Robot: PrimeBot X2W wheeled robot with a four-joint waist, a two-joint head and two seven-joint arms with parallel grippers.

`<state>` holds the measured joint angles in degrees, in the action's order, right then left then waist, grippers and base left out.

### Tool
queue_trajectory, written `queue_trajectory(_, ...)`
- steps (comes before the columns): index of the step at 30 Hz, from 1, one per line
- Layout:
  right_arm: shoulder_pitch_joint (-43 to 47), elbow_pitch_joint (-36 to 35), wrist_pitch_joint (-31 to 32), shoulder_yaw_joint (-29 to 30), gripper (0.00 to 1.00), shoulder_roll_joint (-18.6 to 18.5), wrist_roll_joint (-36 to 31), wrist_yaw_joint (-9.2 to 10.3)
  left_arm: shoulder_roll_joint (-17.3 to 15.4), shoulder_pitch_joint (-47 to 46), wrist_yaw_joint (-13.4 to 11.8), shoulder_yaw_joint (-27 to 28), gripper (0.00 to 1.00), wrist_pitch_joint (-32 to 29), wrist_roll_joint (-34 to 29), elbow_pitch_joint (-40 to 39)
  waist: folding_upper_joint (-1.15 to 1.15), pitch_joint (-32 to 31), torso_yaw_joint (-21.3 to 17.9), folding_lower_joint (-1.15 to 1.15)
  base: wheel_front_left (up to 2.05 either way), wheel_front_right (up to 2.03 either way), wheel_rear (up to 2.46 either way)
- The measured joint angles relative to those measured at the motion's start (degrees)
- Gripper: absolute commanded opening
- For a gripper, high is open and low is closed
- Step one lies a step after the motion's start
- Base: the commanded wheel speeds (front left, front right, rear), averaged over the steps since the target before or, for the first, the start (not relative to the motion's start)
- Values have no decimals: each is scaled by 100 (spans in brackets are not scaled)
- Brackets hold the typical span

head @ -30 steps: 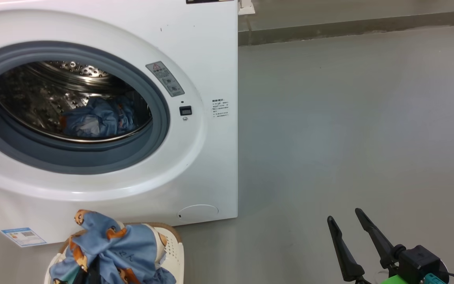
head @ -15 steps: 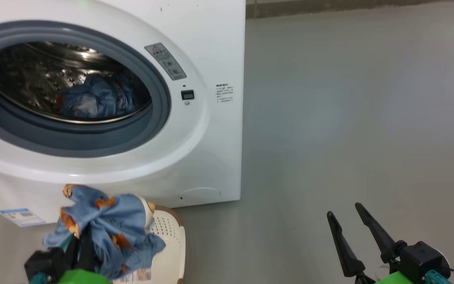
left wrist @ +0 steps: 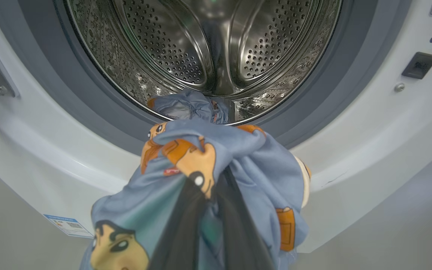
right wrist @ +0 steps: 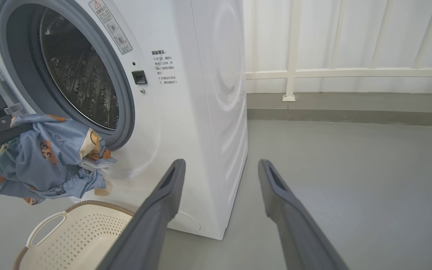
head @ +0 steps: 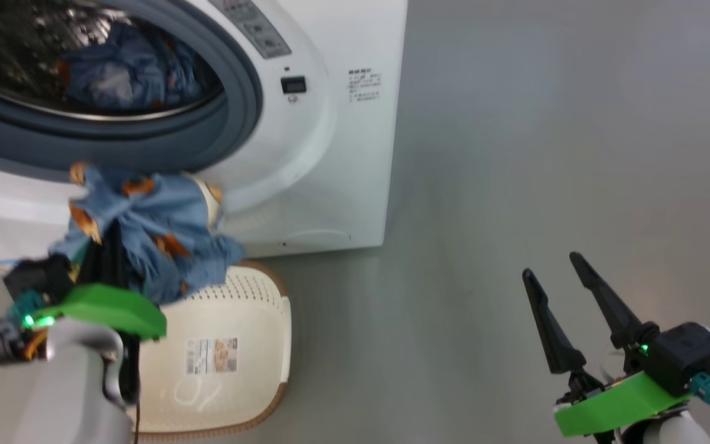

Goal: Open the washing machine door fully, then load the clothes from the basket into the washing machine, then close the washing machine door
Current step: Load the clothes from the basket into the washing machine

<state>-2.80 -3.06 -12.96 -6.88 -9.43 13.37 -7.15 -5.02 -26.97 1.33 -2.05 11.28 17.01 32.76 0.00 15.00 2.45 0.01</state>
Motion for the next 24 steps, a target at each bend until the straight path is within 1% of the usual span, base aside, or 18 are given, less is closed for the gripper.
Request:
queue_trajectory(6,-307,-15,-37,-20,100,-118,54,0,-109,-1083,133,92,0,12,137,606,0,526,27,0,0,0,0)
queue_trajectory(10,-476,-10,-77,-24,100,-157,91,0,-274,-1775,202,179,0,-174,301,873,0,835,20,1,0,0,0)
queue_trajectory(15,-654,23,-120,-133,100,-180,111,0,-519,-2586,301,250,0,-705,469,1181,0,1164,-28,1,0,0,0)
queue_trajectory(16,-654,23,-120,-133,100,-180,111,0,-519,-2586,301,250,0,-705,469,1181,0,1164,-28,1,0,0,0)
queue_trajectory(17,-719,32,-130,-164,100,-185,142,0,-656,-2859,308,268,0,-966,493,1289,0,1280,-67,0,0,0,0)
queue_trajectory(18,-719,32,-130,-164,100,-185,142,0,-656,-2859,308,268,0,-966,493,1289,0,1280,-67,0,0,0,0)
queue_trajectory(24,-901,101,-135,-198,100,-197,163,0,-993,-3544,355,330,0,-1516,599,1466,0,1584,-249,0,0,0,0)
